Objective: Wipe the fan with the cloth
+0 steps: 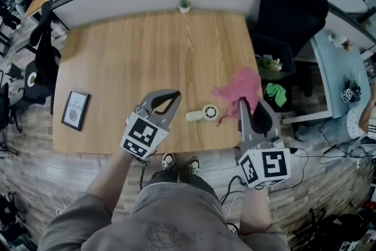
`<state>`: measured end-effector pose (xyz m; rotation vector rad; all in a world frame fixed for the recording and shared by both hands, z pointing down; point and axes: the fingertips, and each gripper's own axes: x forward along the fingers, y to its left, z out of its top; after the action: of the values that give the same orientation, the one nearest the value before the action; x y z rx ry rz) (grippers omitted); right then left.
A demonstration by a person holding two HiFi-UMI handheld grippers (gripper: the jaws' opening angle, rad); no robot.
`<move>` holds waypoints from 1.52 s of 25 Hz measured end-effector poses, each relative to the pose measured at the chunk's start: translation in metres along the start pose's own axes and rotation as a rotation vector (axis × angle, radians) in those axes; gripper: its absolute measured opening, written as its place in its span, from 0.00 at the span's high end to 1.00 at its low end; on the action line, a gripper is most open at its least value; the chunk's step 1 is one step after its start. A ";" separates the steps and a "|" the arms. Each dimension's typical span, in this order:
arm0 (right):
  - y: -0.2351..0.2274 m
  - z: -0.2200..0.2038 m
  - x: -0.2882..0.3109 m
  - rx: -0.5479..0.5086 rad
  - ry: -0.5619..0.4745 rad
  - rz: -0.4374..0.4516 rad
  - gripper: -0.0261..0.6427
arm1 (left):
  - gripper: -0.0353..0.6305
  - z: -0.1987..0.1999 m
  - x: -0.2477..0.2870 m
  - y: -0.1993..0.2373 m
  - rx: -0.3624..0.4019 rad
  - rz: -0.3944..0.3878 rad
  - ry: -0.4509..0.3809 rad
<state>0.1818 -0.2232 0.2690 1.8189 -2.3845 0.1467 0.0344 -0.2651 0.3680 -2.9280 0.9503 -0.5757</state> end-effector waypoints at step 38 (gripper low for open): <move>0.031 0.026 -0.103 -0.027 -0.014 -0.006 0.83 | 0.95 0.085 -0.133 -0.029 -0.018 0.115 -0.132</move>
<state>0.1771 -0.1213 0.2262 1.8206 -2.3785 0.1011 -0.0194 -0.1749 0.2469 -2.8599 1.1032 -0.3660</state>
